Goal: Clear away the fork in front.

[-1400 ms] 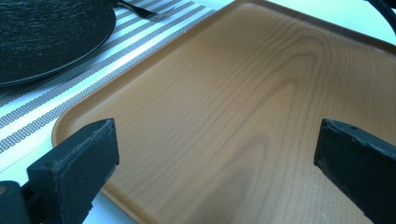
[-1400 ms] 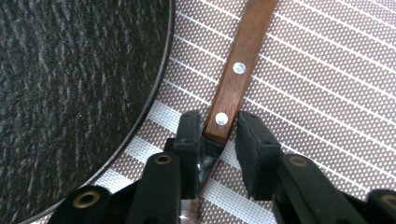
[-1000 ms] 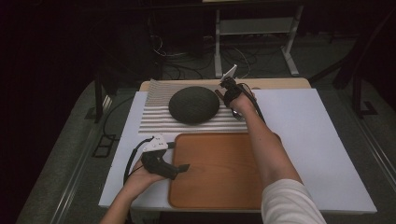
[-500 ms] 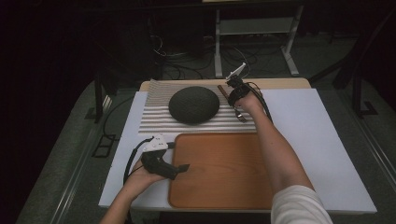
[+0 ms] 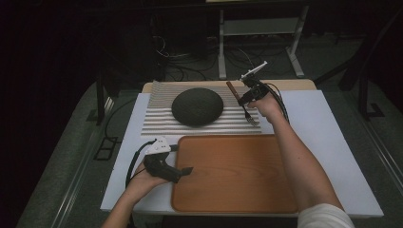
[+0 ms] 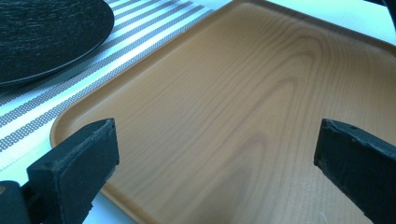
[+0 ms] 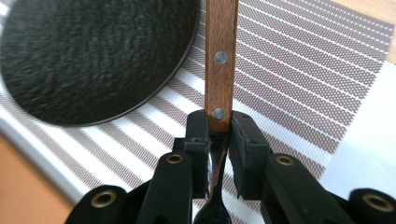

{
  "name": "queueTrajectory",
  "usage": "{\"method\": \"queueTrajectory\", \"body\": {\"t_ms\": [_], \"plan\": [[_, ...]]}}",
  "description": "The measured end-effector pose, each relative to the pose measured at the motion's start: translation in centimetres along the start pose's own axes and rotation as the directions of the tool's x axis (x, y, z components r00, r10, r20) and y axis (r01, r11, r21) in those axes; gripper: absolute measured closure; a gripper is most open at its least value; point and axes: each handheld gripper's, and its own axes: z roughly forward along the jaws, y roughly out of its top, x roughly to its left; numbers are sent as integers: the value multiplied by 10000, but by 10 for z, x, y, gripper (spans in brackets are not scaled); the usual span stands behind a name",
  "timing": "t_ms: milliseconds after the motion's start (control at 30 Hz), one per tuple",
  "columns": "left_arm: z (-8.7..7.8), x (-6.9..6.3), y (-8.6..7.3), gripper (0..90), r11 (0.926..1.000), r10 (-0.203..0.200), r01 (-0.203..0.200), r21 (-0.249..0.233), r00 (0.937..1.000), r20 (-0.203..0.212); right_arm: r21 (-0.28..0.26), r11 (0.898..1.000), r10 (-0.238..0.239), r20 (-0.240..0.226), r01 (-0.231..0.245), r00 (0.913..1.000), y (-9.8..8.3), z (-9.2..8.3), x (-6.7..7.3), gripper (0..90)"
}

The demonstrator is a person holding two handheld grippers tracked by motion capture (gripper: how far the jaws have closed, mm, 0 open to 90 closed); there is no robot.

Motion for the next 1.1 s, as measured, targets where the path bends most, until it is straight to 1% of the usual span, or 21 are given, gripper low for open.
{"method": "queueTrajectory", "body": {"t_ms": [67, 133, 233, 367, 567, 733, 833, 933, 1000, 1100], "plan": [[0, 1, 0, 0, 9999, -85, 86, -67, 10000, 48, -249, 9997, -81, -236, 76, 9997, -7, -8, 2, 771], [-1, 1, 0, 0, 9999, -129, 130, -103, 9999, 42, -434, 9988, -241, -340, 227, 9991, -15, -16, 5, 771], [-1, 1, 0, 0, 9998, -119, 119, -129, 9999, 22, -770, 9962, -454, -626, 405, 9970, -29, -27, 9, 771], [1, 1, 0, 0, 9999, -77, 77, -77, 10000, 1, -1114, 9919, -704, -891, 603, 9935, -48, -40, 14, 771], [3, 0, 0, 0, 10000, -9, 9, 49, 10000, -58, -1644, 9839, -928, -1345, 702, 9866, -78, -56, 20, 771], [4, 0, 0, 0, 9999, 20, -18, 125, 9998, -177, -1959, 9766, -1206, -1572, 887, 9802, -98, -65, 24, 771], [4, 0, 0, 0, 9999, 29, -25, 153, 9997, -238, -2224, 9681, -1548, -1700, 1152, 9732, -109, -70, 25, 771], [5, 0, 0, 0, 9998, -6, 12, 193, 9995, -306, -2504, 9602, -1750, -1940, 1237, 9653, -119, -73, 26, 771], [5, 1, -1, 0, 9998, -44, 51, 184, 9994, -340, -2618, 9565, -1844, -2004, 1288, 9622, -125, -77, 28, 770], [4, 2, -1, 0, 9998, -96, 104, 186, 9990, -426, -2824, 9489, -2058, -2151, 1409, 9547, -136, -83, 35, 770]]}}
